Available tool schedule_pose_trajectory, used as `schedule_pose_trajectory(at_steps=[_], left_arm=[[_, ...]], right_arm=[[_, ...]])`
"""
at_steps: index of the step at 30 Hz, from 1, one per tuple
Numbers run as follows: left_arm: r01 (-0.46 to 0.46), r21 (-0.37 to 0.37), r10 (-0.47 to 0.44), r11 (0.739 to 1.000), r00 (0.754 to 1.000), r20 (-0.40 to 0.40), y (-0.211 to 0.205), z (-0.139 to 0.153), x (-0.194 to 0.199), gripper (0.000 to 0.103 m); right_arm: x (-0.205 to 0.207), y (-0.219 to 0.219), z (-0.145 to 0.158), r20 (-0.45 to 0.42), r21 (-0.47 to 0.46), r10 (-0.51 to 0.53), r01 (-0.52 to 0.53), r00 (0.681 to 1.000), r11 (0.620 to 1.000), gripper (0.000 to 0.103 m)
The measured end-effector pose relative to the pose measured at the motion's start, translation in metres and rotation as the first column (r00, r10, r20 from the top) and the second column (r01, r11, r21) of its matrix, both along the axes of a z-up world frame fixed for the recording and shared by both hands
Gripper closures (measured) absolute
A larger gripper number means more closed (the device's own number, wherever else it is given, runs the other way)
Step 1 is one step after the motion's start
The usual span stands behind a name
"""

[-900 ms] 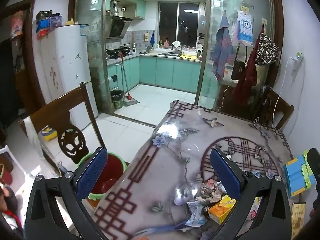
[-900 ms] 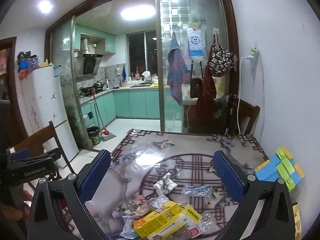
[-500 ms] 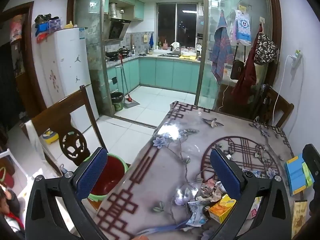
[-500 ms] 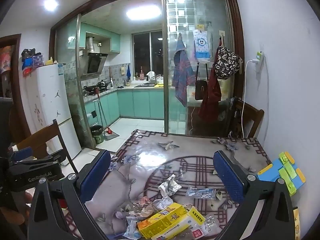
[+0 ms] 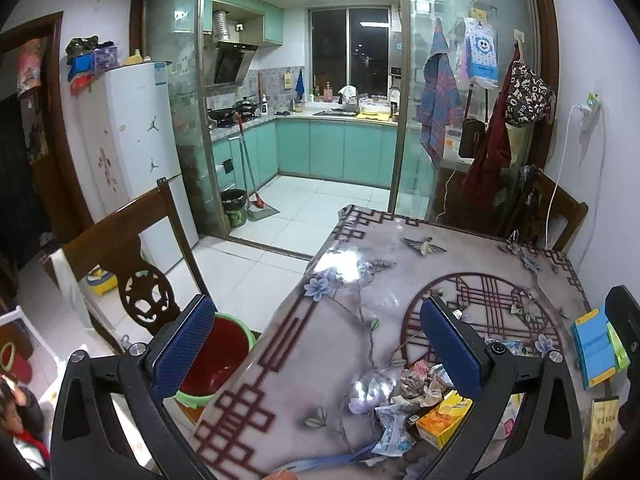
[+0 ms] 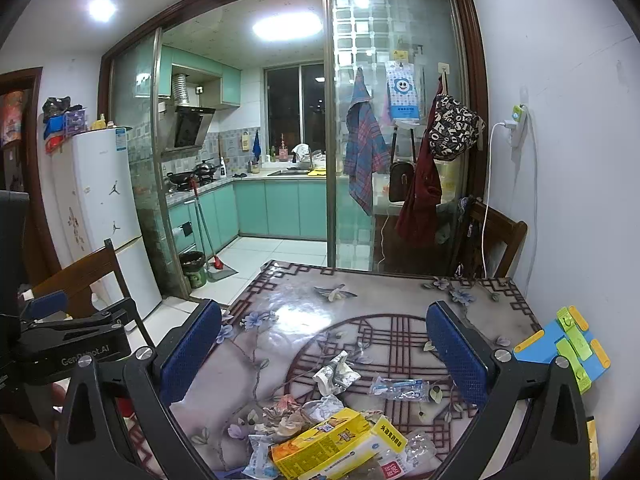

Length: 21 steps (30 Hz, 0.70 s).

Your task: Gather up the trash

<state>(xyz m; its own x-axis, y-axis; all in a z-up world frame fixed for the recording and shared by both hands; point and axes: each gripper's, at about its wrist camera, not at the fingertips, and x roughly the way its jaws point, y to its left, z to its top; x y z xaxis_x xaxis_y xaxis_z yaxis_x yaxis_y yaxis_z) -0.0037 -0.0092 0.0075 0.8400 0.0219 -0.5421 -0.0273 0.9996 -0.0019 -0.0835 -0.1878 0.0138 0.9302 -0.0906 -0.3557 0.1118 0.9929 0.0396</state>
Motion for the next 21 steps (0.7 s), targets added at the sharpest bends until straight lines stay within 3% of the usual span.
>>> schedule_pose_trajectory(at_steps=[21], left_arm=[[0.0,0.018,0.0,1.0,1.0,0.013,-0.0061,0.002,0.0009,0.0]], right_arm=[[0.0004,-0.0028,0.0026,0.004,0.006,-0.006,0.005,1.0,1.0,0.0]])
